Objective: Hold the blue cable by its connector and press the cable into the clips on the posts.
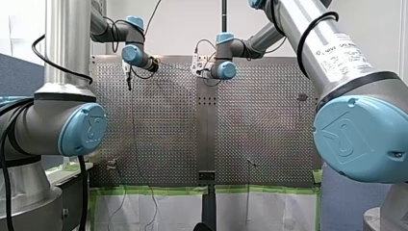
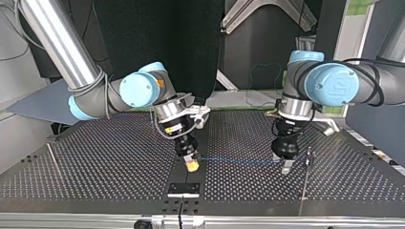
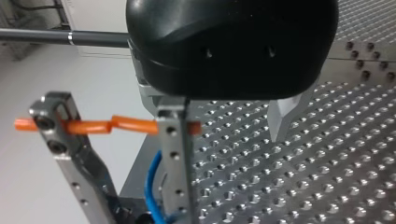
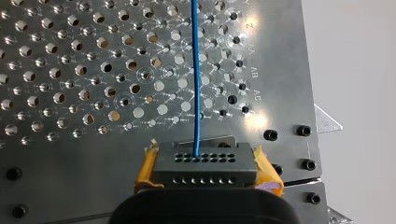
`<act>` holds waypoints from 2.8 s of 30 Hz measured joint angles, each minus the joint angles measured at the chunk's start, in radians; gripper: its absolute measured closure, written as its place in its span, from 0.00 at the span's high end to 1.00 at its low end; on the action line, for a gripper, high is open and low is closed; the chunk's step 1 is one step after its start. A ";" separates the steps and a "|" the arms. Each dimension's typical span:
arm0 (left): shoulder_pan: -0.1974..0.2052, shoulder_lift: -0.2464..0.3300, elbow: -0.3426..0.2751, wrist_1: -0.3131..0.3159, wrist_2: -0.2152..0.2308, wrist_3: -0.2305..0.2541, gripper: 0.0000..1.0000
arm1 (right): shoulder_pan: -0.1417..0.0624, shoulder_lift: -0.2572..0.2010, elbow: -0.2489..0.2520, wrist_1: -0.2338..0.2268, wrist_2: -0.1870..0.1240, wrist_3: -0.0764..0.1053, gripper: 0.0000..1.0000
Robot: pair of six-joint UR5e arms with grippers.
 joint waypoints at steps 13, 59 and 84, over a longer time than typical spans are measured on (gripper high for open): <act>-0.002 -0.003 0.014 0.022 -0.011 -0.008 1.00 | -0.001 0.001 0.000 0.000 0.000 0.000 0.00; -0.039 -0.002 0.008 -0.006 -0.100 0.107 0.00 | -0.007 0.001 0.062 -0.004 0.004 0.000 0.00; -0.107 -0.094 -0.080 0.048 -0.126 0.131 0.00 | -0.009 0.004 0.213 -0.021 0.015 -0.012 0.00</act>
